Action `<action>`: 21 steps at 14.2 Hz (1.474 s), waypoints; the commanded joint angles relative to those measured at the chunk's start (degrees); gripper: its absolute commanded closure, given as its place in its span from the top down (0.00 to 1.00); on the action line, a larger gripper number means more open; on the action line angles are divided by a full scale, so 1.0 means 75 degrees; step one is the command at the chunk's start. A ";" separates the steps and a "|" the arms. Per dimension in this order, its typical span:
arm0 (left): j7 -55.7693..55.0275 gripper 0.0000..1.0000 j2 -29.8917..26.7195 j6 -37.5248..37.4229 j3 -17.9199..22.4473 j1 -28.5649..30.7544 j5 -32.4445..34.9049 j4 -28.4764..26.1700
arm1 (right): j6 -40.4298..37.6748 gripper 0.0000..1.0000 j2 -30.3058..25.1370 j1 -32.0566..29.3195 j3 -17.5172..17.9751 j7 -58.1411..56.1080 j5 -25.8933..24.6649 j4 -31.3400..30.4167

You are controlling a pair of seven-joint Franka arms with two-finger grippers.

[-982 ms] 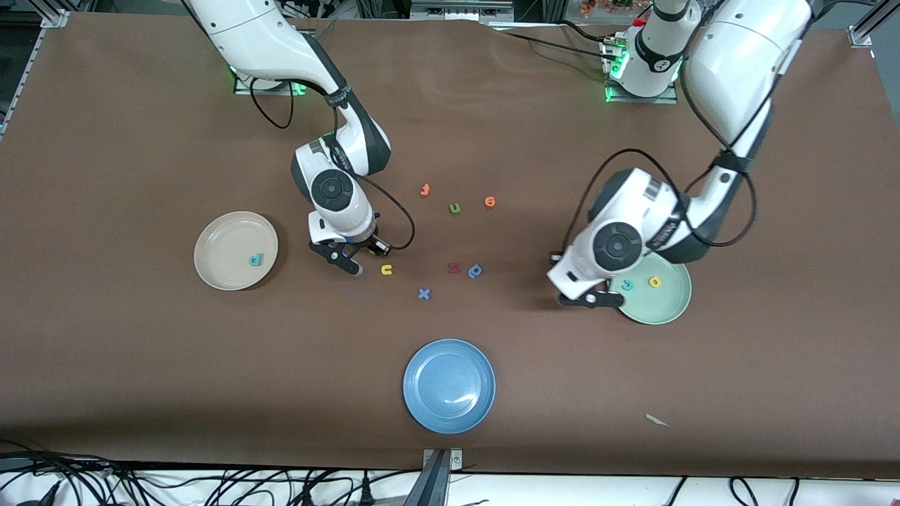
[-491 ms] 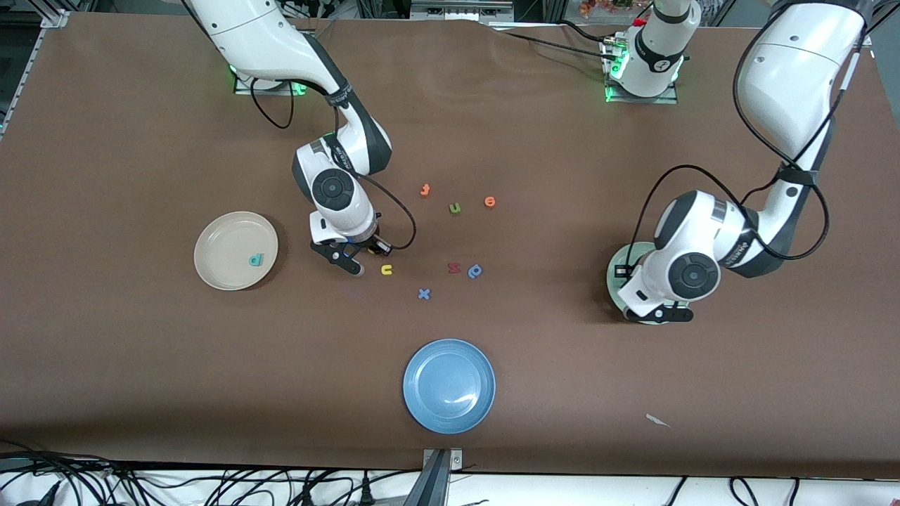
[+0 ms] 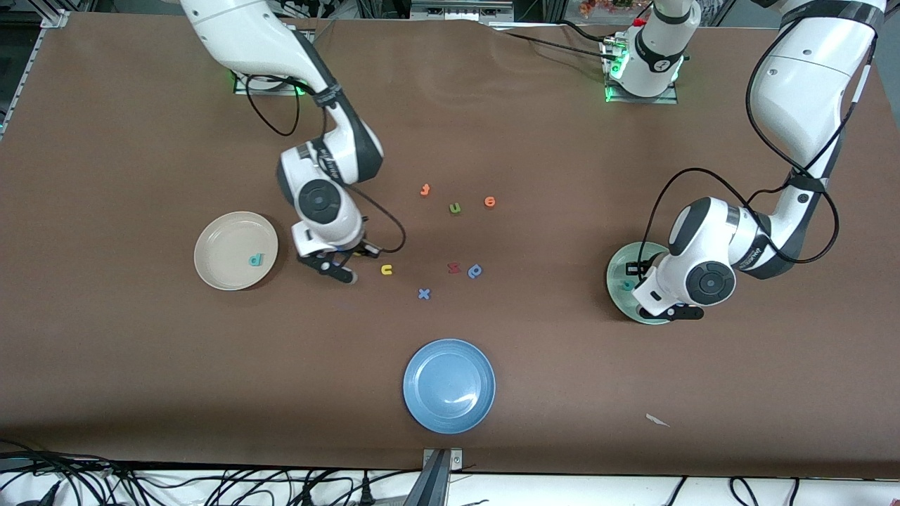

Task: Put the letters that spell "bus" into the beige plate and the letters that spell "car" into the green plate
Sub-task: 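Drop l onto green plate with the left gripper while the right gripper releases z, then return the left arm to rest while the right gripper reaches the yellow u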

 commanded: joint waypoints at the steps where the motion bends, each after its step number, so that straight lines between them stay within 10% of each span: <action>1: 0.0095 1.00 -0.0505 -0.0264 -0.0305 0.0083 -0.0157 0.0017 | -0.0309 0.10 -0.0734 -0.0056 -0.0480 -0.1490 0.0087 -0.0697; 11: 0.0516 1.00 -0.2227 -0.2689 -0.0986 0.0316 -0.1141 0.2265 | 0.2771 0.12 -0.2178 -0.0056 -0.2473 -0.6074 0.0005 -0.3910; 12: 0.0517 1.00 -0.2415 -0.2819 -0.0986 0.0375 -0.1153 0.2477 | 0.2773 0.24 -0.2167 -0.0079 -0.2532 -0.6170 0.0040 -0.3911; 14: 0.0517 1.00 -0.2639 -0.3194 -0.0916 0.0504 -0.1316 0.2829 | 0.2727 1.00 -0.2155 -0.0079 -0.2521 -0.6101 0.0110 -0.3853; 16: 0.0552 1.00 -0.3060 -0.3184 -0.0333 0.0062 -0.1375 0.2807 | 0.2342 1.00 -0.2155 -0.0044 -0.2370 -0.5496 0.0122 -0.3619; 19: 0.1136 1.00 -0.3972 -0.2718 0.2449 -0.2089 -0.2275 0.2002 | 0.1476 1.00 -0.1957 0.0002 -0.1878 -0.4254 0.0122 -0.2789; 21: 0.1942 1.00 -0.4616 -0.1971 0.2881 -0.2249 -0.2804 0.0764 | 0.1110 1.00 -0.1711 0.0003 -0.1422 -0.3293 0.0134 -0.2145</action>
